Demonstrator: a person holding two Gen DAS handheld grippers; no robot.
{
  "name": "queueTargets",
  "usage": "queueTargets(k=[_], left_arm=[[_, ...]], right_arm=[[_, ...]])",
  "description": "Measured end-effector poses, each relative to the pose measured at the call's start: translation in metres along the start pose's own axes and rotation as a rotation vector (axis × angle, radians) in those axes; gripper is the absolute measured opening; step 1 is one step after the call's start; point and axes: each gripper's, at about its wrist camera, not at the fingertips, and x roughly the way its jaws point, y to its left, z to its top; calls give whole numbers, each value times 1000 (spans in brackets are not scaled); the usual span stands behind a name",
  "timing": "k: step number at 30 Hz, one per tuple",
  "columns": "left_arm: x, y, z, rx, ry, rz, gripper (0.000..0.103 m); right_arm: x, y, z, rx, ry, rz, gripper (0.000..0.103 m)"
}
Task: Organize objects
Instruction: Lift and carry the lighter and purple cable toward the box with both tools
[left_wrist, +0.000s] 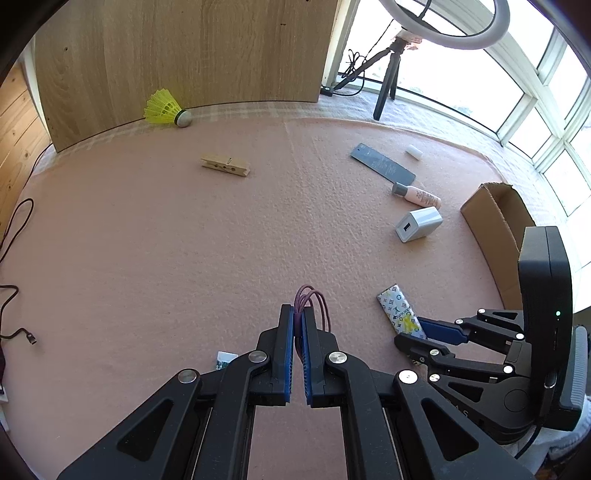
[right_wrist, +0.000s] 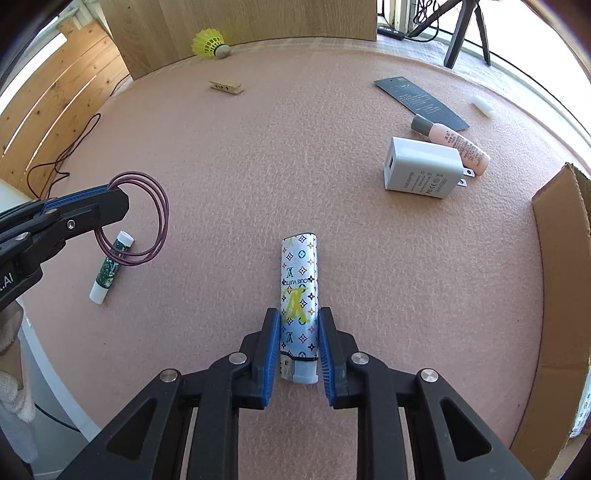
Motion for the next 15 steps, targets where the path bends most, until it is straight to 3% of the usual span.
queueTargets(k=[8,15], left_arm=[[-10,-3,-1,4,-17,-8,4],[-22,-26,4,50,-41,-24,4]], right_arm=[[-3,2,-2,-5,-12,0,19],[-34,-13,-16,35,-67,26,19]])
